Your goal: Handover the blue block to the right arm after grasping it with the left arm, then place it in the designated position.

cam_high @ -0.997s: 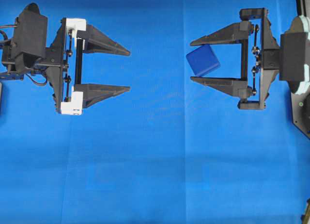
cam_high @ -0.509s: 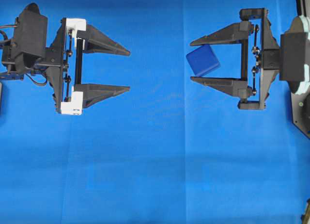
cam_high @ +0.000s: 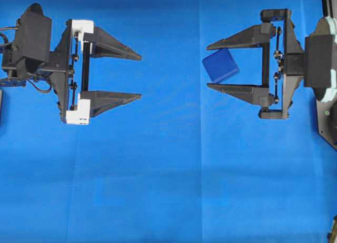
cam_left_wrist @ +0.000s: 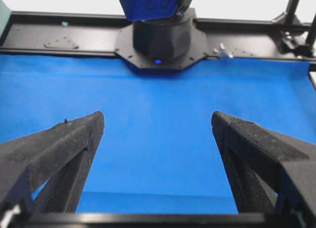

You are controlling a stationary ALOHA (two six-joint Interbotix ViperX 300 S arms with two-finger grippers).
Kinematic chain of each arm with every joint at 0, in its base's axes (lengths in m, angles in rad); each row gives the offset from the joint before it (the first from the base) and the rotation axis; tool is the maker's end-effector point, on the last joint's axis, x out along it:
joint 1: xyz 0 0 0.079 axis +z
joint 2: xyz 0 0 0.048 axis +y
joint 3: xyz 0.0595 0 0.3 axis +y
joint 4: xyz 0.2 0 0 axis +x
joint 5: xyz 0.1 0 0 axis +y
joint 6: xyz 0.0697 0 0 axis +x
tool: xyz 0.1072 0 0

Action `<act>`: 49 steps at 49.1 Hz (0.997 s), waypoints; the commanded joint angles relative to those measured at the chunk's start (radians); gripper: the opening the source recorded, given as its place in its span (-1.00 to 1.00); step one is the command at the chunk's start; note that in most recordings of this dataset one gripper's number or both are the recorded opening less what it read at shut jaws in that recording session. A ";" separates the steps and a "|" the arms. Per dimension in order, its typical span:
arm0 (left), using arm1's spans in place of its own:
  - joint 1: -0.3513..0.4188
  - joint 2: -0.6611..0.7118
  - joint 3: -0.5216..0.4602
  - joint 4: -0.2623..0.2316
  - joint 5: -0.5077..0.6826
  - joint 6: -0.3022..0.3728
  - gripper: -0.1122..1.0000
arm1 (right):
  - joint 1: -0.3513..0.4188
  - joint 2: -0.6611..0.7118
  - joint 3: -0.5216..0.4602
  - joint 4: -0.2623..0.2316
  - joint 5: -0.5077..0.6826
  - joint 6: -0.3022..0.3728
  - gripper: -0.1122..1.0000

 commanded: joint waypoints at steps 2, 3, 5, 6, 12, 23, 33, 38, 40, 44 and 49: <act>-0.002 -0.008 -0.018 0.002 -0.008 -0.002 0.88 | 0.008 -0.008 -0.028 0.003 -0.005 0.006 0.04; -0.002 -0.008 -0.018 0.002 -0.008 -0.002 0.88 | 0.011 -0.008 -0.028 0.003 -0.002 0.006 0.04; -0.002 -0.008 -0.020 0.002 -0.008 -0.002 0.88 | 0.017 -0.008 -0.028 0.003 0.000 0.008 0.04; -0.002 -0.008 -0.021 0.002 -0.008 -0.002 0.88 | 0.020 -0.008 -0.026 0.005 0.003 0.008 0.04; -0.002 -0.008 -0.025 0.003 -0.008 -0.002 0.88 | 0.046 -0.006 -0.028 0.023 0.048 0.008 0.04; -0.002 -0.006 -0.037 0.002 -0.009 -0.002 0.88 | 0.100 0.002 -0.029 0.112 0.219 0.006 0.04; -0.002 -0.005 -0.041 0.002 -0.009 0.000 0.88 | 0.130 0.005 -0.031 0.181 0.305 0.005 0.04; -0.002 -0.005 -0.043 0.002 -0.009 0.000 0.88 | 0.130 0.008 -0.032 0.187 0.305 0.005 0.04; 0.000 -0.005 -0.041 0.002 -0.009 0.000 0.88 | 0.129 0.009 -0.034 0.187 0.307 0.005 0.04; 0.000 -0.005 -0.041 0.002 -0.009 0.000 0.88 | 0.130 0.012 -0.035 0.187 0.308 0.005 0.04; 0.000 -0.006 -0.043 0.002 -0.009 0.000 0.88 | 0.130 0.025 -0.038 0.187 0.311 0.005 0.04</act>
